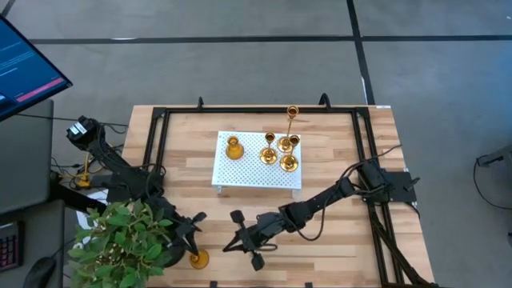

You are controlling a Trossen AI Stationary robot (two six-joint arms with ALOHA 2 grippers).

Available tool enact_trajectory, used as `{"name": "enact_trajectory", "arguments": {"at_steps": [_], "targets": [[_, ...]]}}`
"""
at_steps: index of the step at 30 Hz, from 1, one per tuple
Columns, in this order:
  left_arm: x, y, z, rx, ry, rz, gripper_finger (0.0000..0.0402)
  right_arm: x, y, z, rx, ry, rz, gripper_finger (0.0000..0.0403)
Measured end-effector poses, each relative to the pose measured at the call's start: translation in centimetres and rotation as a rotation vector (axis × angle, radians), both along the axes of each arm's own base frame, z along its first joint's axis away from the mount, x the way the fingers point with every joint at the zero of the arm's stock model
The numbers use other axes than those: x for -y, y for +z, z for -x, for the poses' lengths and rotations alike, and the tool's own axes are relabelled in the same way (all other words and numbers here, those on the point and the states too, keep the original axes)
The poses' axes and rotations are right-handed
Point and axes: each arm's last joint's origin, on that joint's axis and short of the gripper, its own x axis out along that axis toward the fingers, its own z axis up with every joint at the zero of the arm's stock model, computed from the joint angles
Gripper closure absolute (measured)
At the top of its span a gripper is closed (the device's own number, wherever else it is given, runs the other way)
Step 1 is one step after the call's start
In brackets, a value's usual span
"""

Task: Pick & Place candle stick holders
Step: Put the brown vase candle holder on the shelf

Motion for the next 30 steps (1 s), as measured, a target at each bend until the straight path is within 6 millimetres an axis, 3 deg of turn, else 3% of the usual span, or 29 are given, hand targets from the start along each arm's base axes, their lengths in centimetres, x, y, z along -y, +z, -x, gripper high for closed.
{"name": "enact_trajectory", "arguments": {"at_steps": [8,18,30], "targets": [[0.5,-0.8,-0.5,0.008,-0.009,-0.053,0.0395,-1.2,0.0,0.6,0.021,-0.128,0.049,0.0403],[2.2,-4.2,-1.9,-0.306,-0.037,0.007,0.0395,-1.4,2.9,2.1,-0.017,-0.185,0.092,0.0403],[2.3,-4.0,-1.7,-0.475,-0.032,0.145,0.0396,-1.6,3.0,2.5,-0.054,-0.175,0.116,0.0403]]}}
